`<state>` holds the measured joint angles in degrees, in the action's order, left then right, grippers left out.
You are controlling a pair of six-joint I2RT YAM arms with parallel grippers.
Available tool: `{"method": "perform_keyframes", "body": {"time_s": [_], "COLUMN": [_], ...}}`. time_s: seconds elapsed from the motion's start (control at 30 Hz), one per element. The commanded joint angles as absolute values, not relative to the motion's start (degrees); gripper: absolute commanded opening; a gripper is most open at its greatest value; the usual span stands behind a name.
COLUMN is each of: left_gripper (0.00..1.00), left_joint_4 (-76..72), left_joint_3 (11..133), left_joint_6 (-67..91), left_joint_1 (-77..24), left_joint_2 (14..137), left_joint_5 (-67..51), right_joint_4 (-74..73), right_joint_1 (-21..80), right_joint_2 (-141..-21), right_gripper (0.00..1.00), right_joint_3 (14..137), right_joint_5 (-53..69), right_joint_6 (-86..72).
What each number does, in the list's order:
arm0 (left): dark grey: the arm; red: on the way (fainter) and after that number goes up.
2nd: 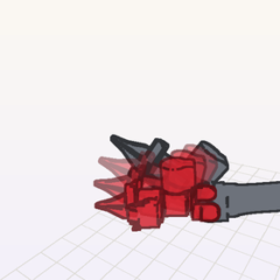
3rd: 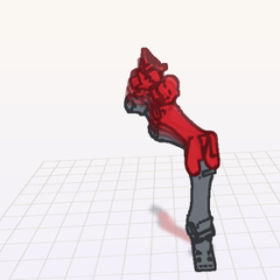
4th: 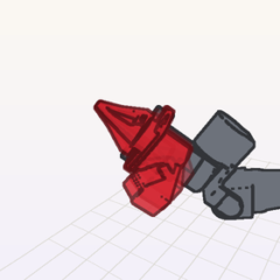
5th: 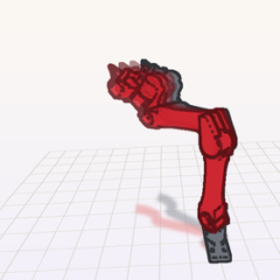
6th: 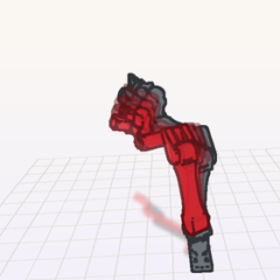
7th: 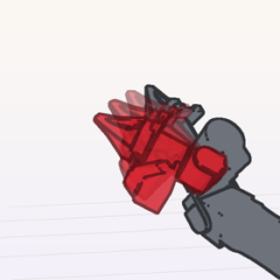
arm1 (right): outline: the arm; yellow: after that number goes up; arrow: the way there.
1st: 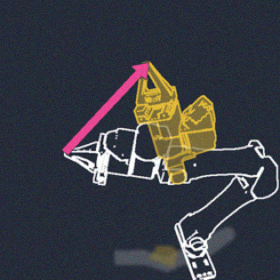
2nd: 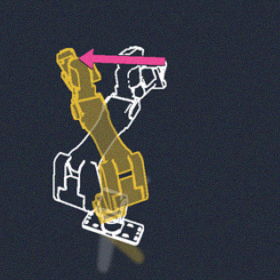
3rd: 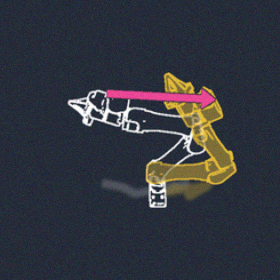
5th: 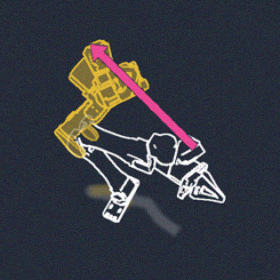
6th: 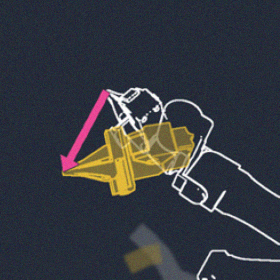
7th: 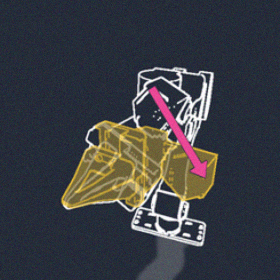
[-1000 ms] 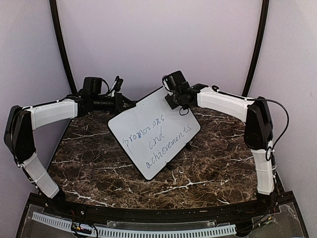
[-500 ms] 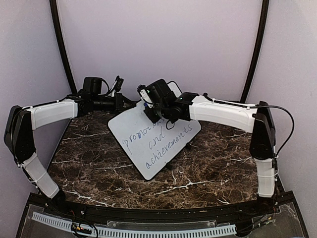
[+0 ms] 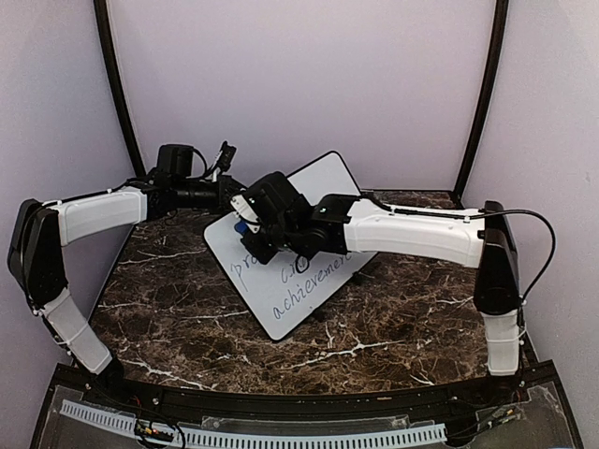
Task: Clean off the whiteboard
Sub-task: Erase the whiteboard at the center of the board.
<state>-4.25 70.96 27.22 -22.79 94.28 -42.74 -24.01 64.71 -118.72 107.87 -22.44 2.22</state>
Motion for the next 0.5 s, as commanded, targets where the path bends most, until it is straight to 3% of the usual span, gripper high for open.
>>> {"method": "perform_keyframes", "body": {"time_s": [0.0, 0.47], "left_gripper": [0.0, 0.0], "left_joint_4": [-8.0, -7.0], "left_joint_3": [72.1, 72.2], "left_joint_6": [25.4, 24.9], "left_joint_1": [-25.0, -25.0], "left_joint_2": [91.0, 91.0], "left_joint_5": [-49.7, -48.1], "right_joint_4": [-24.8, -27.3], "right_joint_1": [67.4, 69.2], "right_joint_2": [-120.8, -120.4], "right_gripper": [0.28, 0.29], "right_joint_3": [110.2, 113.6], "right_joint_5": [-19.3, -22.8], "right_joint_6": [0.2, 2.2]}}
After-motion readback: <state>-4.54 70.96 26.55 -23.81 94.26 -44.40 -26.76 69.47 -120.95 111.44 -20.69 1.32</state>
